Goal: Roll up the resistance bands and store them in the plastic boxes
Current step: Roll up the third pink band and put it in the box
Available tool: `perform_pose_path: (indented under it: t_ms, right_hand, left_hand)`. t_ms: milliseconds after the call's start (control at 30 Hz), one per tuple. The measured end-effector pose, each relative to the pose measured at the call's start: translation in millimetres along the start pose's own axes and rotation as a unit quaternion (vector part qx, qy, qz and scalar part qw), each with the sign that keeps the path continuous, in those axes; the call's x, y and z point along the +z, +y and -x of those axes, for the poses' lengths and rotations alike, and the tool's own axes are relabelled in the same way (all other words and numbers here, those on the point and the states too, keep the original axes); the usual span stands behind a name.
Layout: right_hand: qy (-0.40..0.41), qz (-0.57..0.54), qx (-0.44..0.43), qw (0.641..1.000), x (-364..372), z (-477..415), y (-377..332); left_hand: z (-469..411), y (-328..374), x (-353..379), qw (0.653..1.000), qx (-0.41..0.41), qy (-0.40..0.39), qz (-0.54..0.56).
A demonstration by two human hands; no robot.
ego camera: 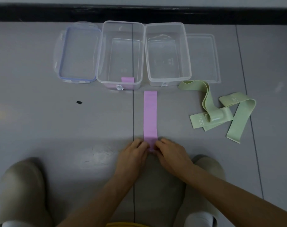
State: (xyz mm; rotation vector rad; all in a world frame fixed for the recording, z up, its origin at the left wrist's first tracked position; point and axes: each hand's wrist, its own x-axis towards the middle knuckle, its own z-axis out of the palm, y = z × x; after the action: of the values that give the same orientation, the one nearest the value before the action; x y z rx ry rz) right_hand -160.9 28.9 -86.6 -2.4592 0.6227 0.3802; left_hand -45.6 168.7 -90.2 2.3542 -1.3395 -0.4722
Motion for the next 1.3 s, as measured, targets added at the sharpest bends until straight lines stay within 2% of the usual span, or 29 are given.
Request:
perform_pose_path:
  t_ms: [167,267,533,733,867,1067,1133,1300]
  right_hand:
    - [0.009,-0.026,0.017,0.999,-2,-4,0]
    - [0.04,-0.036,0.012,0.998,-2,-2,0]
    - [0.029,0.061,-0.061,0.996,-3,2,8]
    - [0.019,0.046,-0.038,0.998,-2,-4,5]
    - [0.02,0.004,-0.01,1.0,-4,-10,5]
    - [0.038,-0.03,0.013,0.999,-3,-11,4]
    - [0.048,-0.023,-0.004,0.999,-3,-10,4]
    - [0.075,0.075,-0.077,0.991,-9,-8,10]
  left_hand:
    - [-8,-4,0,0.999,0.035,0.002,-0.029]
    - [-9,-6,5,0.999,0.022,0.0,-0.031]
    - [-1,-3,14,1.0,-0.011,0.009,0.003]
    - [0,-6,13,0.998,0.041,0.04,-0.024]
    - [-10,-5,12,0.999,0.004,0.021,-0.049]
    - [-14,-1,5,1.0,-0.018,0.008,-0.022]
    - [-17,-1,5,1.0,-0.009,0.006,-0.029]
    - [-17,-5,11,1.0,-0.011,0.015,-0.025]
